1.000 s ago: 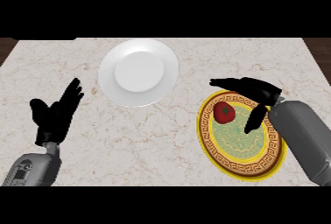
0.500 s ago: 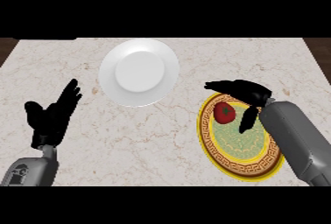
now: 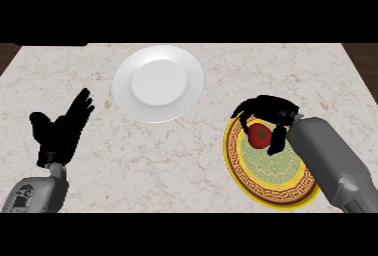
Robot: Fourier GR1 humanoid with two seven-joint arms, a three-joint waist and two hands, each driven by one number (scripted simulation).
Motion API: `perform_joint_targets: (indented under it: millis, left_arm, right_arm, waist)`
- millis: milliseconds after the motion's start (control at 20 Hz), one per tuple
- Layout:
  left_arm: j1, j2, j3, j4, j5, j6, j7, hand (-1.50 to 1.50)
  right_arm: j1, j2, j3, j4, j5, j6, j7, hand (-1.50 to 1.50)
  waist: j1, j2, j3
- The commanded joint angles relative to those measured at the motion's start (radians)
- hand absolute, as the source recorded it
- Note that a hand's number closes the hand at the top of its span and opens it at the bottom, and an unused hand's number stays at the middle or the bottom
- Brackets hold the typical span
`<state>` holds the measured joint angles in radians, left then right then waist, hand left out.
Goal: Pick the tomato from the plate and place it in the plate
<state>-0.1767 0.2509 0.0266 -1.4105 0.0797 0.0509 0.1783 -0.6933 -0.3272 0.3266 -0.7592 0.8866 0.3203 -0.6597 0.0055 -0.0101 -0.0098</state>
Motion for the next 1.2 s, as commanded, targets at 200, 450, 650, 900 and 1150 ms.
perform_joint_targets:
  millis: [200,450,650,900,1150]
  left_arm:
    - [0.011,0.015,0.037,0.025,0.003,-0.042,-0.045,0.0]
    - [-0.033,-0.037,-0.041,0.018,-0.028,-0.021,-0.019,0.0]
    - [-0.05,-0.038,-0.056,0.028,-0.033,-0.035,-0.02,0.0]
    - [-0.064,-0.052,-0.08,0.031,-0.03,-0.053,-0.007,0.0]
    - [-0.109,-0.054,-0.085,0.034,-0.035,-0.054,0.004,0.0]
  right_arm:
    - [0.059,0.041,-0.069,-0.037,-0.012,-0.054,-0.024,1.5]
    - [-0.088,0.32,-0.096,-0.014,-0.053,-0.125,0.55,1.5]
    - [-0.185,0.324,-0.105,-0.038,-0.04,-0.237,0.757,1.5]
    - [-0.331,0.326,-0.096,-0.092,0.024,-0.472,1.01,1.5]
    - [-0.453,0.327,-0.06,-0.069,0.136,-0.629,1.302,1.5]
  waist:
    - [-0.002,0.01,0.01]
    - [0.087,0.016,0.006]
    - [0.134,0.014,0.004]
    - [0.171,0.005,0.003]
    - [0.184,0.015,-0.001]
